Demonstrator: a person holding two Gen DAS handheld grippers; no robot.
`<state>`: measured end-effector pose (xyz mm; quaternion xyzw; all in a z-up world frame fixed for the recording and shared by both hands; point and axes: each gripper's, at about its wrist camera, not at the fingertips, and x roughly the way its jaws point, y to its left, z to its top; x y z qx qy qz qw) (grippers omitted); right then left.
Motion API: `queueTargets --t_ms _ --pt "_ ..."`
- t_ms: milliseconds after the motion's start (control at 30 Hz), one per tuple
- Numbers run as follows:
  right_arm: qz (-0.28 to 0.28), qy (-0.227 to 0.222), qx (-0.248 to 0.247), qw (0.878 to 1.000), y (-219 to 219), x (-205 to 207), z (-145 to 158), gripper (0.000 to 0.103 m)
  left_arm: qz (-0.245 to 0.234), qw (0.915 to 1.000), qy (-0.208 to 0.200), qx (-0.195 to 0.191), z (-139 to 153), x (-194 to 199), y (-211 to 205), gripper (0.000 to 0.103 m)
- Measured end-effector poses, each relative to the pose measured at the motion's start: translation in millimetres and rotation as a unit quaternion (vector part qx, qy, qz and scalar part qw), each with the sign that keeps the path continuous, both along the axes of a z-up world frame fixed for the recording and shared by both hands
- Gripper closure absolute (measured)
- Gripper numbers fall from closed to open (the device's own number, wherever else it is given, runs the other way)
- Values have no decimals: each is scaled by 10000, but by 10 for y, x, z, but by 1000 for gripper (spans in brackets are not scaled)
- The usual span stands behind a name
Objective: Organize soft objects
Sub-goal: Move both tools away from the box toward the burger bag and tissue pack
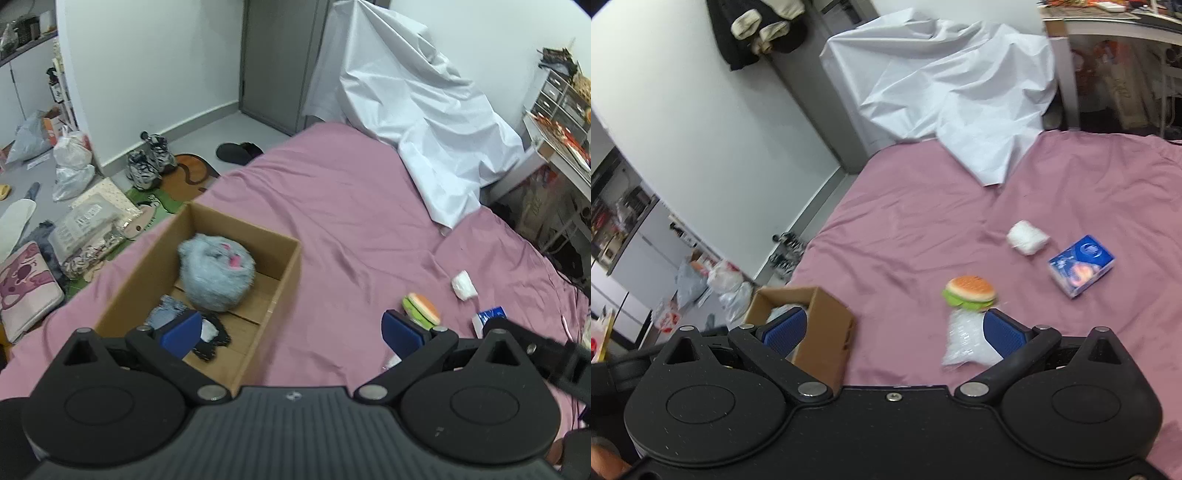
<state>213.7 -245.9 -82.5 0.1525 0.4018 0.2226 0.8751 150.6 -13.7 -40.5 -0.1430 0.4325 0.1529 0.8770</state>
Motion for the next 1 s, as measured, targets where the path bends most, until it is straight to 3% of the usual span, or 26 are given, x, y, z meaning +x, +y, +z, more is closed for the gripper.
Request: queueTargets --t_ms 233,1000 --pt "-393 76 69 9992 -350 126 -54 0 49 9993 130 337 -132 127 -266 0" --pt "-1435 707 525 9857 -1065 552 -421 0 -361 9986 383 -13 -555 622 -820 1"
